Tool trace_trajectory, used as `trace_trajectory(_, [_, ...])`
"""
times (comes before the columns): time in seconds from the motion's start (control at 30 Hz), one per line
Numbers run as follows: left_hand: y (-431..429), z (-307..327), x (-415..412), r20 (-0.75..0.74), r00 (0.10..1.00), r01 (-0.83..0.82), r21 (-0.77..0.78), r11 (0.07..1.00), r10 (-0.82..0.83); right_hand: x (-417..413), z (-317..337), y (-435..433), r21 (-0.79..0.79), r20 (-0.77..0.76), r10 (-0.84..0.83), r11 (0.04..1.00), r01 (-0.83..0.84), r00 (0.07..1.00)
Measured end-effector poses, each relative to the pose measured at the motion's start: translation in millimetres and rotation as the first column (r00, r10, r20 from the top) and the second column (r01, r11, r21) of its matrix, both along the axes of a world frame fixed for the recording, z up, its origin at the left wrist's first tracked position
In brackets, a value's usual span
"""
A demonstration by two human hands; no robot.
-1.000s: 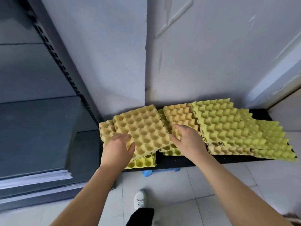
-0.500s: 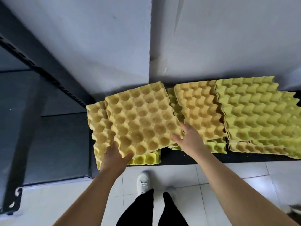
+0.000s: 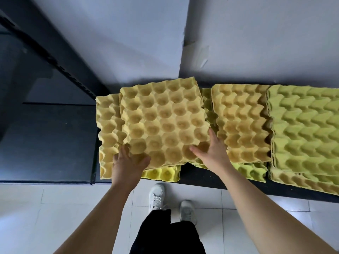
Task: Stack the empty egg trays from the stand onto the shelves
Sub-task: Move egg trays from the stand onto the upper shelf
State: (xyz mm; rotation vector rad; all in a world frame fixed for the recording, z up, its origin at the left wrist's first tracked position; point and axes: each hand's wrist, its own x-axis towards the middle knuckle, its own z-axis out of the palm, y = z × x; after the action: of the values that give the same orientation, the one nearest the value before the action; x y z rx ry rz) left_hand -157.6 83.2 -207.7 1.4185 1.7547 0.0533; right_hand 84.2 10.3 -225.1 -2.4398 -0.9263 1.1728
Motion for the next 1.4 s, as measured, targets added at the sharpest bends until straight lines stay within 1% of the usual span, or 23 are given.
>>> trace_trajectory(0.07, [-3.3, 14.1, 4.3, 0.013, 1.000, -0.018, 0.063, 0.998, 0.017, 2.1, 11.2, -0.7, 0.040, -0.006, -0.015, 0.999, 0.016, 1.000])
trace_trajectory(0.17, [-12.5, 40.3, 7.6, 0.011, 0.997, -0.076, 0.108, 0.991, 0.075, 4.0, 35.8, -7.0, 0.093, -0.006, -0.010, 0.996, 0.010, 1.000])
trace_trajectory(0.27, [-26.2, 73.9, 9.0, 0.028, 0.995, -0.095, 0.165, 0.982, 0.092, 6.6, 69.9, -16.1, 0.160, -0.002, -0.001, 0.987, 0.001, 1.000])
trace_trajectory(0.47, [-60.1, 166.9, 10.2, 0.189, 0.968, -0.220, 0.304, 0.927, 0.167, 6.2, 165.4, -33.2, 0.274, 0.077, 0.062, 0.958, -0.081, 0.995])
trace_trajectory(0.63, [-85.8, 252.2, 2.7, 0.287, 0.950, -0.249, 0.447, 0.859, 0.126, -0.2, 250.9, -50.3, 0.430, 0.123, 0.086, 0.893, -0.131, 0.989])
trace_trajectory(0.7, [-95.3, 287.5, -2.5, 0.318, 0.942, -0.262, 0.506, 0.821, 0.104, -5.6, 284.0, -57.0, 0.513, 0.128, 0.073, 0.849, -0.129, 0.989])
trace_trajectory(0.8, [-106.0, 335.0, -14.4, 0.326, 0.943, -0.261, 0.597, 0.759, 0.068, -15.9, 331.5, -64.4, 0.631, 0.126, 0.057, 0.766, -0.125, 0.990])
trace_trajectory(1.0, [-113.8, 417.2, -47.1, 0.321, 0.947, -0.267, 0.742, 0.615, 0.024, -43.8, 416.8, -61.4, 0.796, 0.126, 0.026, 0.595, -0.117, 0.992])
trace_trajectory(1.2, [-108.2, 487.7, -105.5, 0.351, 0.936, -0.324, 0.839, 0.437, 0.020, -98.8, 493.1, -42.1, 0.905, 0.157, 0.044, 0.394, -0.161, 0.987])
trace_trajectory(1.33, [-99.2, 523.9, -162.5, 0.367, 0.929, -0.359, 0.875, 0.325, 0.039, -153.0, 534.5, -25.6, 0.937, 0.149, 0.080, 0.308, -0.167, 0.986])
trace_trajectory(1.4, [-92.9, 539.0, -195.7, 0.371, 0.927, -0.372, 0.882, 0.289, 0.061, -185.3, 552.6, -18.8, 0.947, 0.156, 0.102, 0.265, -0.178, 0.982])
